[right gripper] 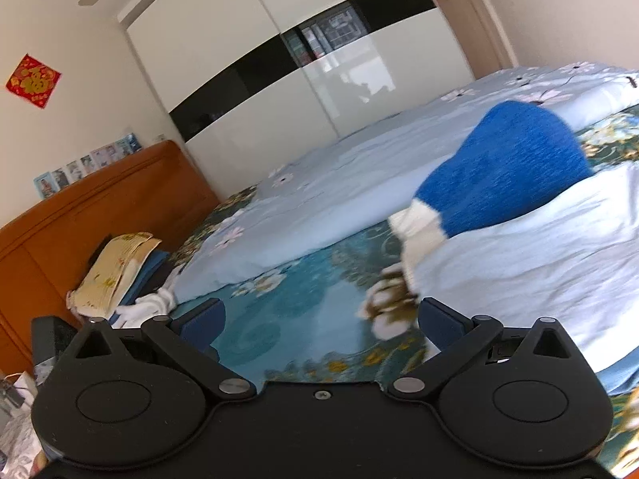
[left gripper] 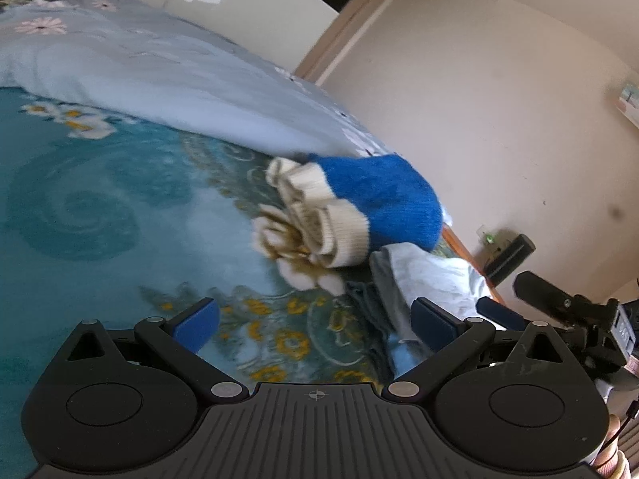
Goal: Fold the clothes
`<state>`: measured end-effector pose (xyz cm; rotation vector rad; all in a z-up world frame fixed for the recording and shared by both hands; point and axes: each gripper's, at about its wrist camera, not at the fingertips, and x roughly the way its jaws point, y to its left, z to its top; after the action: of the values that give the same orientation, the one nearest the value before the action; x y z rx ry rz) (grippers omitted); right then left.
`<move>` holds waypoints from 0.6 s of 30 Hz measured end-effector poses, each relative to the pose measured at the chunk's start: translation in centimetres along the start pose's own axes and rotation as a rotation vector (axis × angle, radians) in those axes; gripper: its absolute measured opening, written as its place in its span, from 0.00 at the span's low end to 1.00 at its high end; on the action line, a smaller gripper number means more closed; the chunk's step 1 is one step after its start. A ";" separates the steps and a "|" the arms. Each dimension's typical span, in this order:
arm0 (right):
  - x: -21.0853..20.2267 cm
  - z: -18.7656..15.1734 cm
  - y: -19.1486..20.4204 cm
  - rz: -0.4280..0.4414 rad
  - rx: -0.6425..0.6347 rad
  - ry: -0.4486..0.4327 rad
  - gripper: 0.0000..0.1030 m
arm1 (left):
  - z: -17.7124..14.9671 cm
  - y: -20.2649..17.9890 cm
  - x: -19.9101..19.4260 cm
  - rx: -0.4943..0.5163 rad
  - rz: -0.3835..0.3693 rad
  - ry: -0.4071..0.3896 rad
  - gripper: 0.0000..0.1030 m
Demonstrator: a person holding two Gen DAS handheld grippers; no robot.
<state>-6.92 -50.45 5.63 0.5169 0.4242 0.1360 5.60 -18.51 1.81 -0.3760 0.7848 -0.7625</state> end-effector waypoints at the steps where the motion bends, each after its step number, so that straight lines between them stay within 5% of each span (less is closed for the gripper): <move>1: 0.2 -0.1 0.3 0.006 0.002 0.000 0.99 | 0.0 0.4 -0.4 -0.008 0.009 -0.008 1.00; 18: 5.3 -4.2 7.3 0.112 -0.014 0.085 0.99 | -1.1 7.7 -7.8 -0.084 0.162 -0.098 1.00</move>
<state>-4.02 -41.07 4.12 0.5222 0.4766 0.2698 4.79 -7.54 0.57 -0.4166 0.7465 -0.5573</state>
